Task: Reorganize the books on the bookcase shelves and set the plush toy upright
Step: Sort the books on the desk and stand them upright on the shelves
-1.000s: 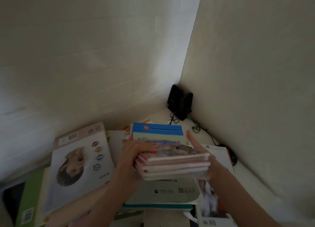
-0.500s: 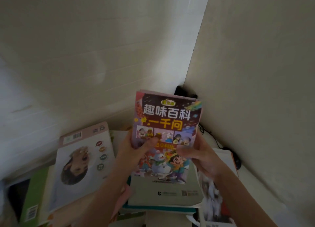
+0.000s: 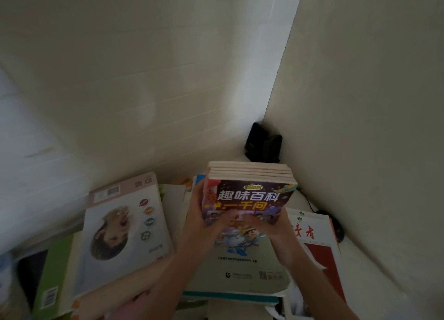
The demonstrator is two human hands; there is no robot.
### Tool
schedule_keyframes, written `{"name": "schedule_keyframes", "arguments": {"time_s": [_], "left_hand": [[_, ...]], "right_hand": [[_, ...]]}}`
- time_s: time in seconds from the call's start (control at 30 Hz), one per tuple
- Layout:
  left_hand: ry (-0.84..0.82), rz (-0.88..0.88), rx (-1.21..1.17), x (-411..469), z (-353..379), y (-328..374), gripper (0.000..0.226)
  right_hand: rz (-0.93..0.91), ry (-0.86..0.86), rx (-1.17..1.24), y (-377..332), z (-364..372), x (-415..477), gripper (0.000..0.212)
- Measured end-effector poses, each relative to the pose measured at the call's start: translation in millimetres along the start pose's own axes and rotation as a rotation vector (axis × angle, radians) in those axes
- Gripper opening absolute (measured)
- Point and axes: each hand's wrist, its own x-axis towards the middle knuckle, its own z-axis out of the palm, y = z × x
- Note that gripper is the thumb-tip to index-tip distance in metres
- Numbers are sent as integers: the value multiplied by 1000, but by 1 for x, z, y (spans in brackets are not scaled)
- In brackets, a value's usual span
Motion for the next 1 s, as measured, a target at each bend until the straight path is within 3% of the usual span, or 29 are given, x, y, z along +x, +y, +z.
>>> {"name": "schedule_keyframes", "arguments": {"time_s": [0.17,0.33,0.47,0.73,0.8,0.93,1.0], "left_hand": [[77,-12,-49,-5,2,2,63],[49,-23,-4,-8,-1,-3,67],[72,-37,4,0,-3,-5,60],[87,-71,-55,15,-6,4,62],[101,-107,-53,15,-13,8,61],[72,-249,133,10,-29,-4,38],[51,-332,174,3,-34,-24,33]], "right_hand": [[19,19,-20,-9,2,-2,86],[67,58,-45,3,5,-12,79],[107,-2,-138,1,7,-4,46],[28,-76,-137,-20,11,10,53],[82,-124,-76,-29,14,12,52],[291,-157,-65,-13,20,9,50],[399,-148,-115,8,24,5,60]]}}
